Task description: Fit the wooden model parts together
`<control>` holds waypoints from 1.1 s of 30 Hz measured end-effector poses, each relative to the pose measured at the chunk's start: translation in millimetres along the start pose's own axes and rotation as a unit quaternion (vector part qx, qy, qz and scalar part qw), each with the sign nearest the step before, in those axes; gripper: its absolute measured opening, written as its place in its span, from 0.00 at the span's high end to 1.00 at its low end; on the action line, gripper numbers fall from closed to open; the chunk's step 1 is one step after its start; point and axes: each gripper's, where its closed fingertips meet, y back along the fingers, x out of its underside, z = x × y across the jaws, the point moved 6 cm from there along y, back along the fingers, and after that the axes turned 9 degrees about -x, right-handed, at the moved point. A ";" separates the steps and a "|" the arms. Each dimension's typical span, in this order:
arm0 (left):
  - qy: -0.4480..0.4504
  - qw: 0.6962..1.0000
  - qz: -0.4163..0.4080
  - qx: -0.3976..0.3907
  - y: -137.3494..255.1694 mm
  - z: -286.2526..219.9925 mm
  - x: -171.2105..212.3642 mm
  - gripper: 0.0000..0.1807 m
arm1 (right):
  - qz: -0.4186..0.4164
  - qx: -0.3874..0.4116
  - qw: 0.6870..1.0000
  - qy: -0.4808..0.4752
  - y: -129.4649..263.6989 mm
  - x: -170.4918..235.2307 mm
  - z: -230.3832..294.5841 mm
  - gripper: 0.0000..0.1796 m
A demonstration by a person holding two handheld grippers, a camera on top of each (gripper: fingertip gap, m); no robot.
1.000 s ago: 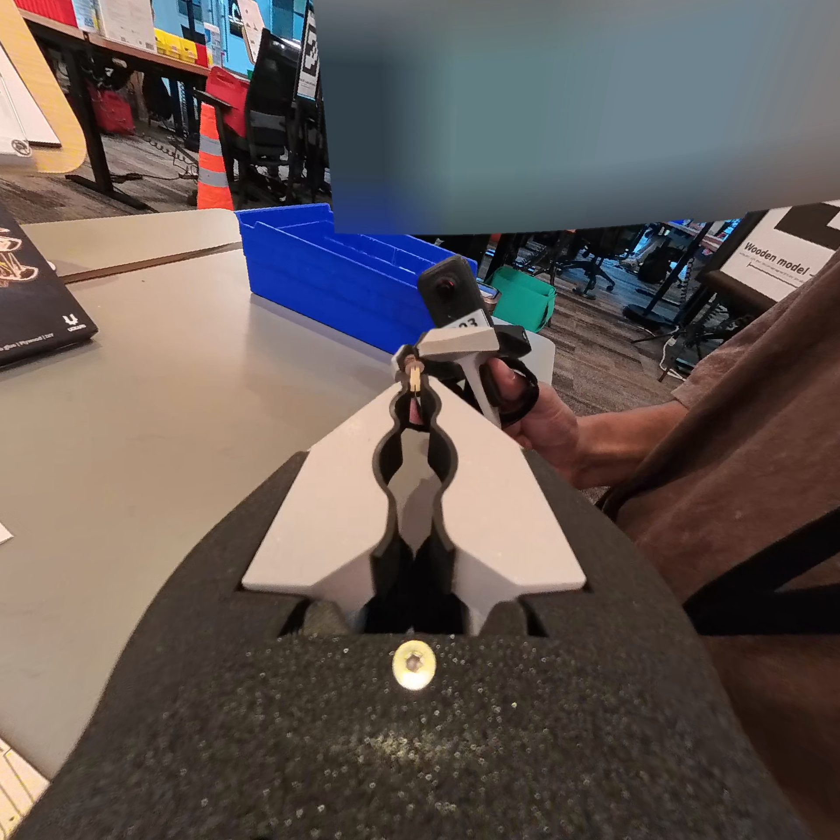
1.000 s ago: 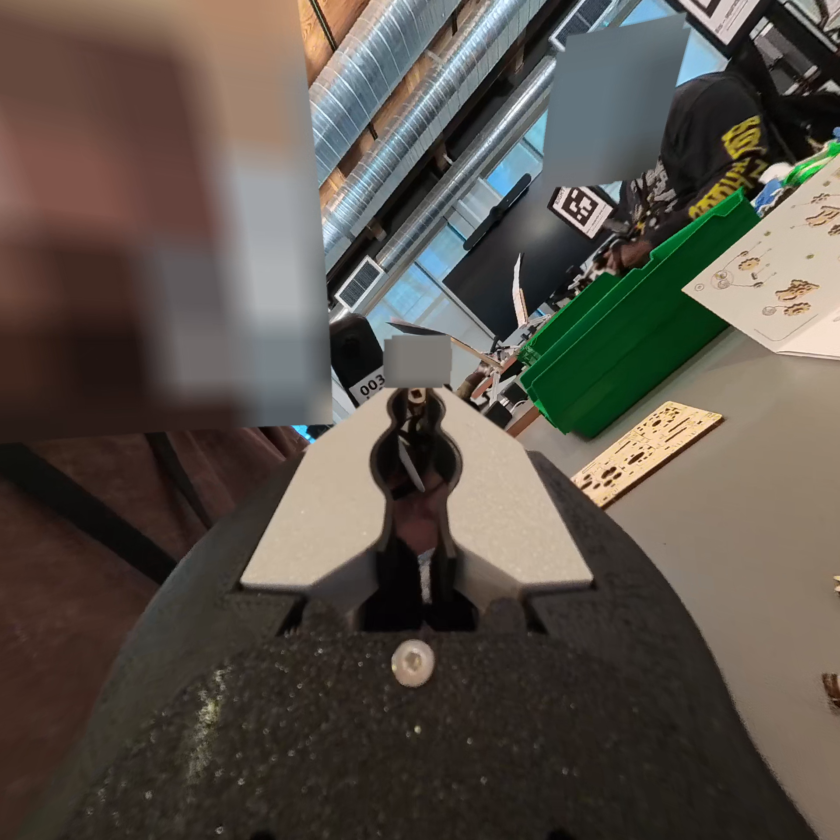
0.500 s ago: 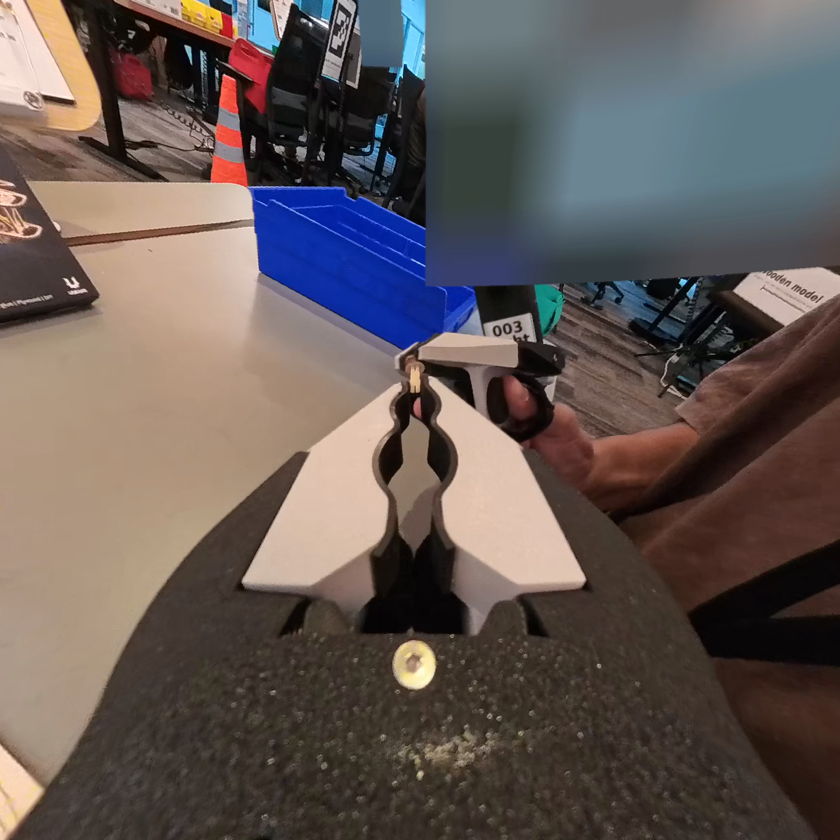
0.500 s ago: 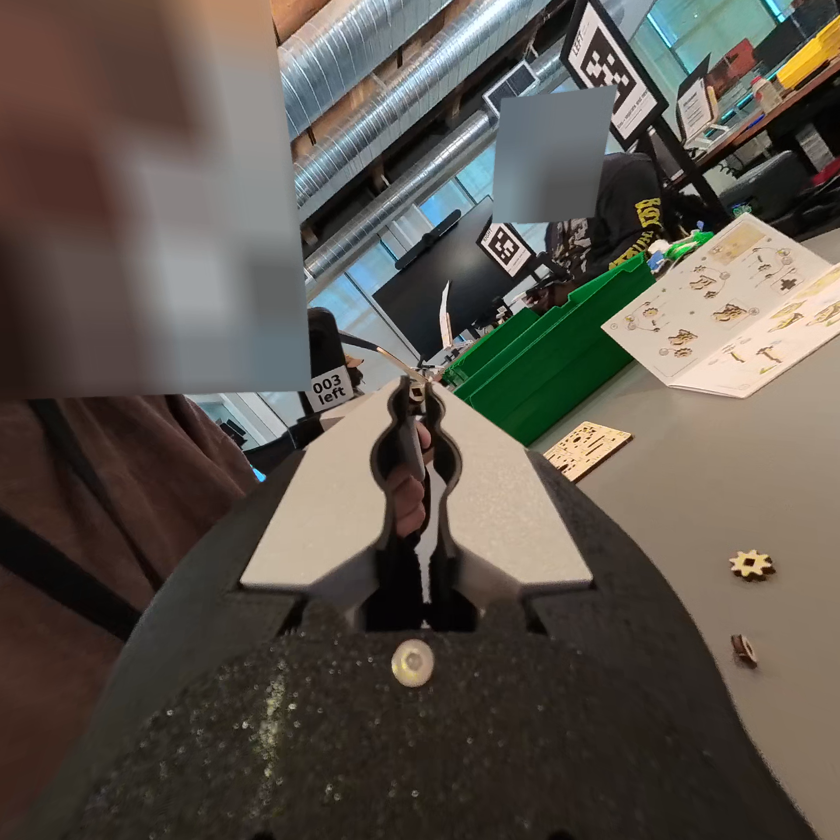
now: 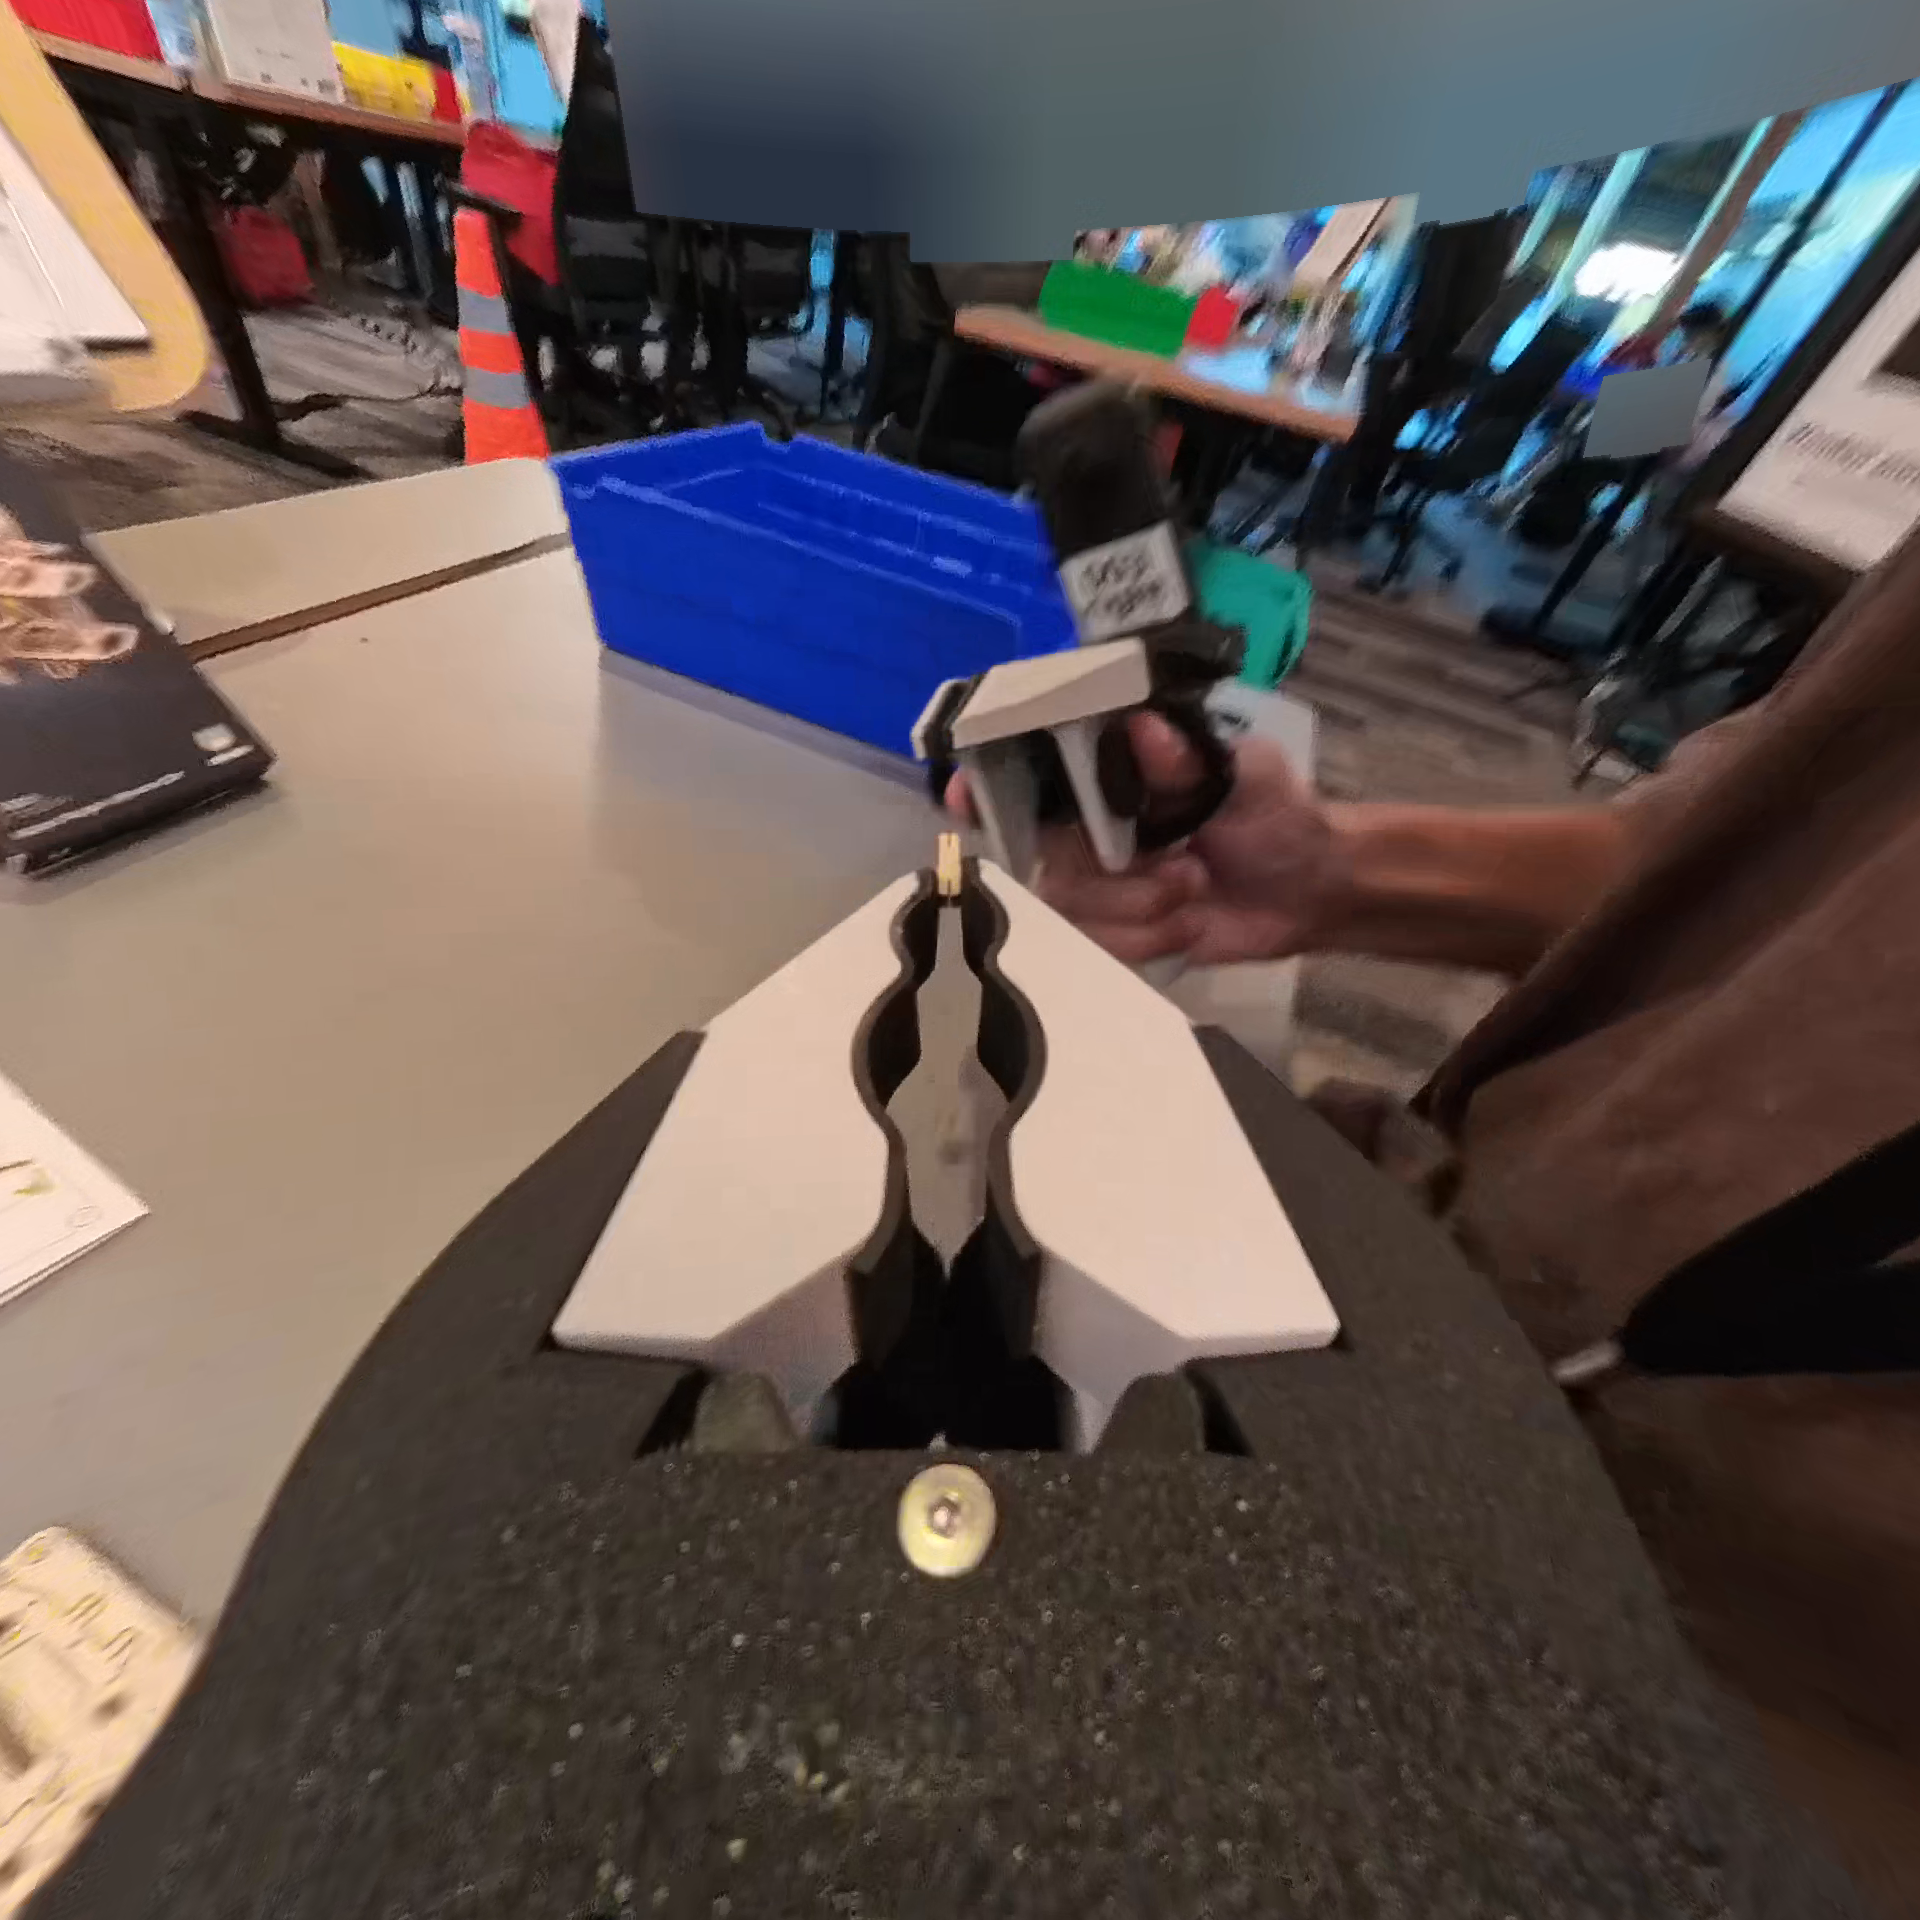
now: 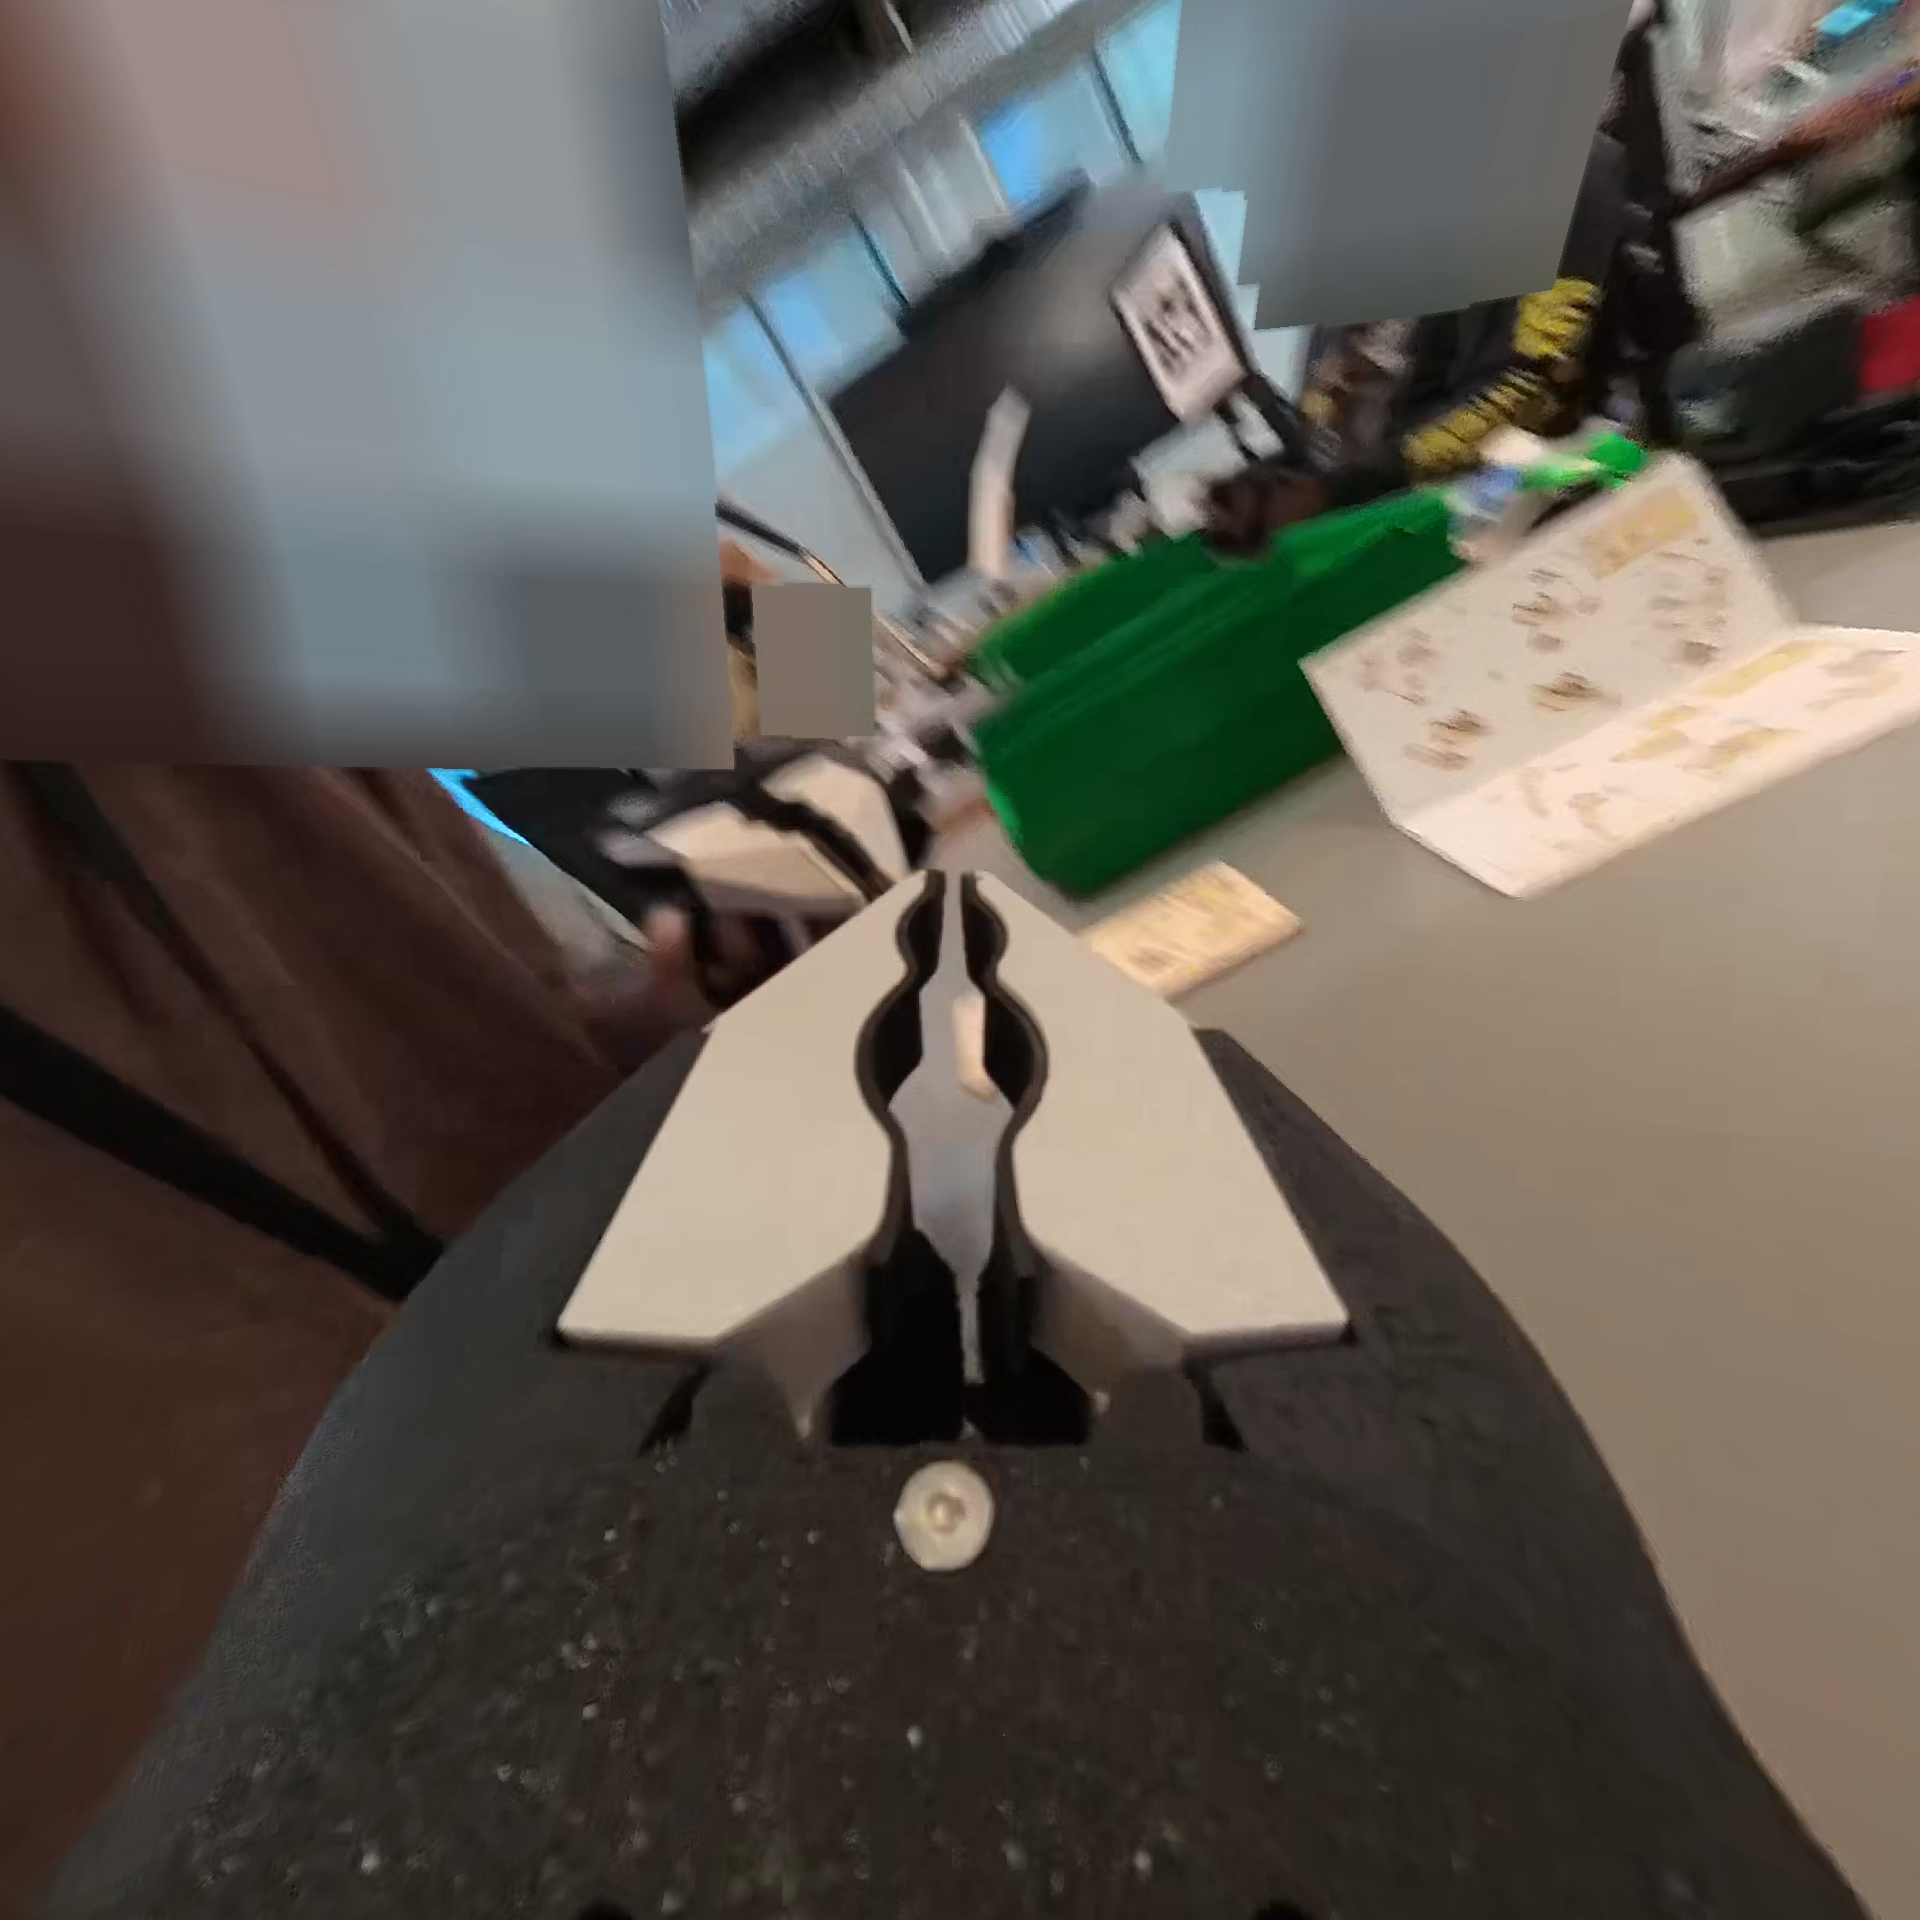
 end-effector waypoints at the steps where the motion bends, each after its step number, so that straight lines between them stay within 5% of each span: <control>1: -0.021 0.999 0.018 -0.019 -0.8 5.0 4.6 0.99 | 0.051 0.047 0.997 0.024 5.3 4.1 -7.9 0.99; 8: -0.054 0.986 0.114 -0.108 11.6 42.6 29.1 0.99 | 0.311 0.236 0.914 0.111 50.0 46.4 -4.4 0.93; 19: 0.007 0.994 0.103 -0.047 6.1 25.3 39.1 0.99 | 0.227 0.535 0.812 0.044 163.1 47.7 -5.6 0.91; 22: 0.030 0.995 0.089 -0.022 -0.1 19.1 37.0 0.99 | 0.198 0.475 0.856 0.056 135.6 37.8 -4.3 0.91; 25: 0.028 0.997 0.065 0.028 -8.4 3.1 30.9 0.99 | 0.179 0.281 0.941 0.055 66.1 38.4 10.9 0.92; 27: 0.009 0.997 0.051 0.054 -10.1 -7.3 26.7 0.99 | 0.149 0.178 0.971 0.049 34.1 34.6 24.0 0.94; 33: -0.053 0.993 0.026 0.100 -4.7 -29.1 22.7 0.99 | 0.139 0.028 0.989 0.029 -1.3 28.9 45.7 0.94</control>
